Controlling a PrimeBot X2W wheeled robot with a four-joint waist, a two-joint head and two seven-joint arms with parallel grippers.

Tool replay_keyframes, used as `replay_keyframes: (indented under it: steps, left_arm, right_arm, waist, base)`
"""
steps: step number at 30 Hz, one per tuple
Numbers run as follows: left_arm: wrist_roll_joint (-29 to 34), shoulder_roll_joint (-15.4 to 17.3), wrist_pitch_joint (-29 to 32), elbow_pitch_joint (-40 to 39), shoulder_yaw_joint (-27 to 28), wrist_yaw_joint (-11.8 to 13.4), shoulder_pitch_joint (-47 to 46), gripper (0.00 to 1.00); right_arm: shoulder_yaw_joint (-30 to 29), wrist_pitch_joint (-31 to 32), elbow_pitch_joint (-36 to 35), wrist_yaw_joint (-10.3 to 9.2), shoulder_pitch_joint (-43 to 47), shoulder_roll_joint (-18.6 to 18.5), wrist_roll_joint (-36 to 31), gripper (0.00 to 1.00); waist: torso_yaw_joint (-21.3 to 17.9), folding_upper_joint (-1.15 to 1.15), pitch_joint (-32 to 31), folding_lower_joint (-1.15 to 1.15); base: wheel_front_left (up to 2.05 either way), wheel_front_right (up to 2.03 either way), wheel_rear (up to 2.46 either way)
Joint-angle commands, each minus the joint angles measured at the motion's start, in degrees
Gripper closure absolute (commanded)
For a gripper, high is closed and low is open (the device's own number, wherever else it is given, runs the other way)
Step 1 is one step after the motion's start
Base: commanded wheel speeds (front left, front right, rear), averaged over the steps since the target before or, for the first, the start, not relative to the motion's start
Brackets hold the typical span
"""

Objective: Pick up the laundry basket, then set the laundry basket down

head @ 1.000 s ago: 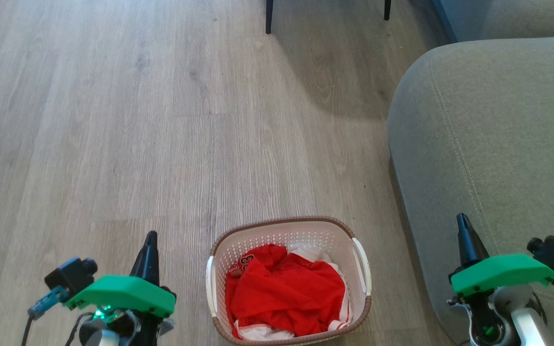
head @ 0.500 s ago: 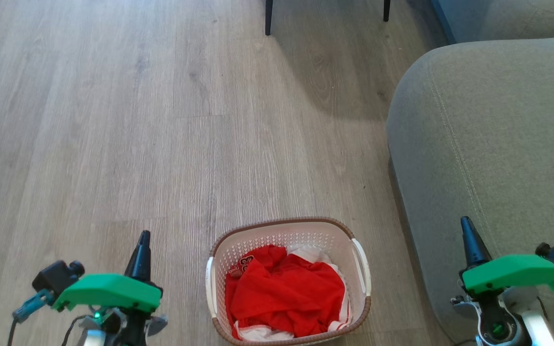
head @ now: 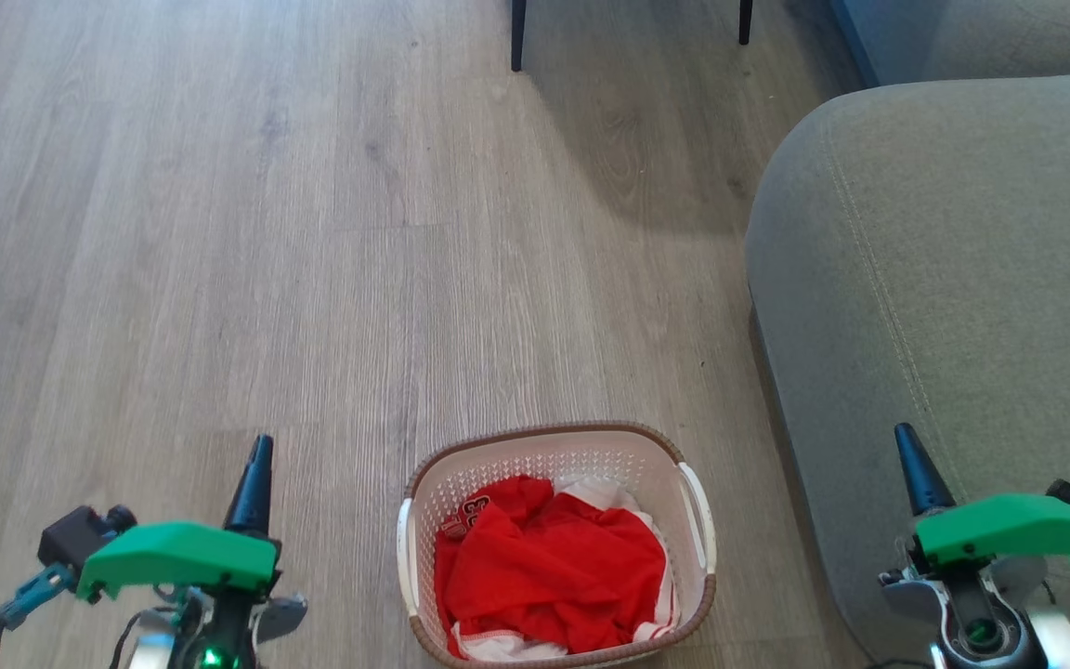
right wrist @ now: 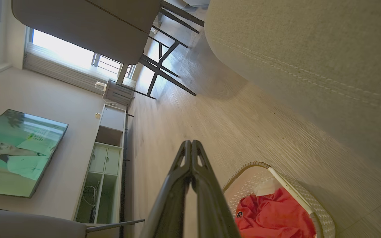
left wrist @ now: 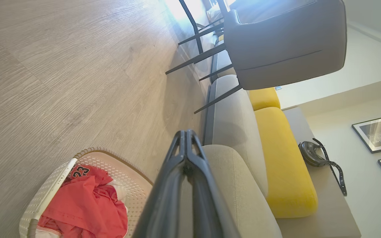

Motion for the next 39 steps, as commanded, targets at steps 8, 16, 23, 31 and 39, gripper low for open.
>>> replay_keyframes:
  steps: [8,16,23,31,39]
  left_arm:
    - [-5.5,0.98,1.38,-1.21,3.0,-1.36,-3.41,1.0]
    - [-10.45,0.96,2.75,-0.98,4.49,-2.19,-3.69,1.0]
    - [-14.76,0.94,3.96,-0.77,5.81,-2.92,-3.94,1.0]
    - [-19.66,0.9,5.34,-0.54,7.33,-3.74,-4.23,1.0]
    - [-24.57,0.85,6.75,-0.3,8.86,-4.58,-4.51,1.0]
  right_arm:
    - [-0.22,1.56,-1.6,0.3,-2.66,-0.85,5.5,1.0]
    - [-1.01,2.9,-1.47,0.33,-2.72,-0.81,10.35,1.0]
    - [-1.71,4.08,-1.36,0.35,-2.77,-0.76,14.58,1.0]
    - [-2.53,5.43,-1.22,0.37,-2.82,-0.71,19.38,1.0]
    - [-3.35,6.8,-1.09,0.4,-2.88,-0.64,24.2,1.0]
  waist:
    - [-0.04,0.0,-0.11,0.0]
    - [-0.09,0.0,-0.23,0.0]
    - [-0.13,0.0,-0.33,0.0]
    - [-0.17,0.0,-0.45,0.0]
    - [-0.22,0.0,-0.57,0.0]
  base:
    - [0.0,0.0,0.0]
    - [0.0,0.0,0.0]
    - [0.0,0.0,0.0]
    - [0.0,0.0,0.0]
    - [0.0,0.0,0.0]
